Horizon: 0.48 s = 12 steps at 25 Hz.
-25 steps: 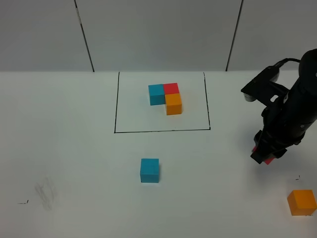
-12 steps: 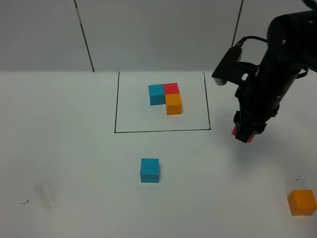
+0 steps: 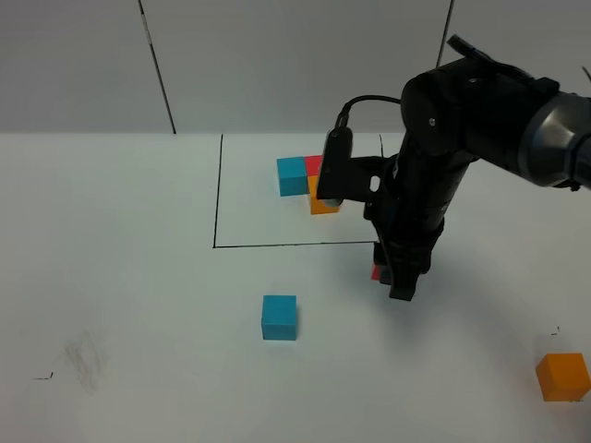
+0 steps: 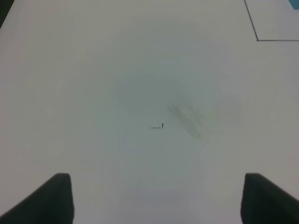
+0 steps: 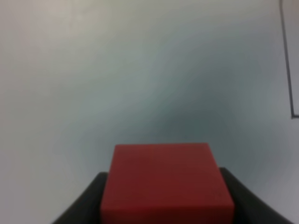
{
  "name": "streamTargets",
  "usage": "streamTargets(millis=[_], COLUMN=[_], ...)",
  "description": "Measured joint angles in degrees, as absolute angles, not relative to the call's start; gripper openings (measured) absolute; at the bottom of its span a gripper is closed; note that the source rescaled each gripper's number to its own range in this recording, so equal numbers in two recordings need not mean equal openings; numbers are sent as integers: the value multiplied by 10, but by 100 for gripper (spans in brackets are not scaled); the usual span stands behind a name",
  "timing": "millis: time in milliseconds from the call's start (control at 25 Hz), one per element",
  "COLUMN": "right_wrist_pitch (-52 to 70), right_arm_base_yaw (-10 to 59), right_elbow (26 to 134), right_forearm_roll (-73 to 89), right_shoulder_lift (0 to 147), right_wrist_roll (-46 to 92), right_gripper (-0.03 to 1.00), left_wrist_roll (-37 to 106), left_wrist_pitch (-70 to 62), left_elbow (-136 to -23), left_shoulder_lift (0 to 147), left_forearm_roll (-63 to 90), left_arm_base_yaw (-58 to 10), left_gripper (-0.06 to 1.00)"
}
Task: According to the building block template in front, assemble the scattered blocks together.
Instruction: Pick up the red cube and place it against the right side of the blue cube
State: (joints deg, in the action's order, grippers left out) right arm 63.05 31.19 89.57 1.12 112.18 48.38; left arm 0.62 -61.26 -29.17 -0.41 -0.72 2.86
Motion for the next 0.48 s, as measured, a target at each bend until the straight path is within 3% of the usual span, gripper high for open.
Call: streamTargets(millis=[480], right_wrist_pitch=[614], right_arm_base_yaw=[322], right_elbow=[896], right_forearm_roll=[11], right_shoulder_lift=[1182], right_wrist_roll=[514], right_gripper=[0], left_wrist_roll=[6], left_wrist_pitch=[-613], left_elbow=[-292], left_shoulder_lift=[-4], left_forearm_roll=[-7], left_arm_base_yaw=[29], left_gripper=[84])
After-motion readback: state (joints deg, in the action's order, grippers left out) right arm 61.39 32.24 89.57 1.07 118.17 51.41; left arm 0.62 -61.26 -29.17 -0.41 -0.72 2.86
